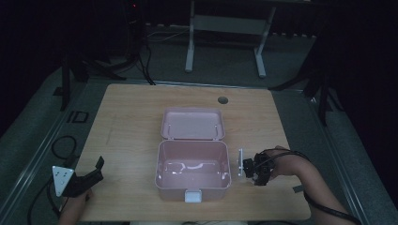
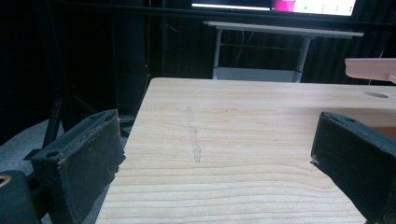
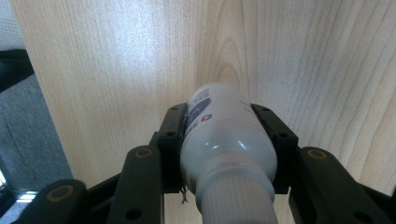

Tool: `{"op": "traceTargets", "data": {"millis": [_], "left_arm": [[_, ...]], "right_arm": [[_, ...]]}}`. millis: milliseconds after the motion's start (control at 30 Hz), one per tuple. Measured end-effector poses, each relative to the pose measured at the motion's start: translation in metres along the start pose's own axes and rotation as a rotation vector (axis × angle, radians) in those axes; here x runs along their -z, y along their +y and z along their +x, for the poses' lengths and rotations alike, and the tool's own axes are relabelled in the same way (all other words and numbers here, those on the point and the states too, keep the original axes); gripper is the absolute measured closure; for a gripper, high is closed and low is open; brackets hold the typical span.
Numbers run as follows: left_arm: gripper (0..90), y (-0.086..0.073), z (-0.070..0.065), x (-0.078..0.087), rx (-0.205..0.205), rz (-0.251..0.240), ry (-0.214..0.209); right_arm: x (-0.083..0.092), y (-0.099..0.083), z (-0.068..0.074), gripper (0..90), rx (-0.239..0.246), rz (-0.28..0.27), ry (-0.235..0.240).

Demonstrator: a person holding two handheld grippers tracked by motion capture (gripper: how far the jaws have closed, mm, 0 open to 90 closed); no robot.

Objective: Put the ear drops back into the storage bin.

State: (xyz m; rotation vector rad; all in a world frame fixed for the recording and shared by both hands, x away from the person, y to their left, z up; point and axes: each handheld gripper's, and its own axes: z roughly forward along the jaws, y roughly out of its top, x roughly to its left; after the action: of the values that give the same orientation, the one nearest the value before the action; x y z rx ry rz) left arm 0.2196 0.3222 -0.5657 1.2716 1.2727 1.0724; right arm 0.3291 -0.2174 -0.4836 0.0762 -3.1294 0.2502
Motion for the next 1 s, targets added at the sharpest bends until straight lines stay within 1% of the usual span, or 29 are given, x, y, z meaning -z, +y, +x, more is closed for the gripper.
{"op": "traceTargets", "data": {"millis": [33,100,133,233,400,500,533,700,800,933,1000], "left_arm": [[2.3,0.0,0.0,0.0,0.0,0.0,0.0],[2.4,0.0,0.0,0.0,0.0,0.0,0.001],[2.4,0.0,0.0,0.0,0.001,0.0,0.001],[2.4,0.0,0.0,0.0,0.0,0.0,0.001],[2.3,0.0,0.0,0.0,0.001,0.0,0.001],[2.3,0.0,0.0,0.0,0.0,0.0,0.001],[2.4,0.0,0.0,0.0,0.0,-0.001,0.001],[2.4,0.0,0.0,0.0,0.0,0.0,0.0],[2.3,0.0,0.0,0.0,0.0,0.001,0.0],[2.4,0.0,0.0,0.0,-0.002,0.0,-0.001],[2.4,0.0,0.0,0.0,-0.002,0.0,-0.001]], "right_arm": [[0.0,0.0,0.0,59.4,-0.006,-0.001,0.011],[0.002,0.0,0.0,59.4,-0.004,-0.001,0.018],[0.002,0.001,0.0,59.4,-0.012,-0.005,0.026],[0.006,0.001,0.0,59.4,-0.018,-0.003,0.032],[0.019,0.003,0.0,59.4,-0.01,-0.015,0.022],[0.028,0.005,0.001,59.4,-0.009,-0.048,0.026],[0.031,0.005,0.001,59.4,-0.007,-0.051,0.024],[0.044,0.008,0.003,59.4,0.002,-0.043,0.006],[0.053,0.009,0.003,59.4,0.002,-0.053,0.002],[0.065,0.01,0.003,59.4,-0.004,-0.048,-0.013],[0.071,0.011,0.004,59.4,-0.001,-0.056,-0.017]]}}
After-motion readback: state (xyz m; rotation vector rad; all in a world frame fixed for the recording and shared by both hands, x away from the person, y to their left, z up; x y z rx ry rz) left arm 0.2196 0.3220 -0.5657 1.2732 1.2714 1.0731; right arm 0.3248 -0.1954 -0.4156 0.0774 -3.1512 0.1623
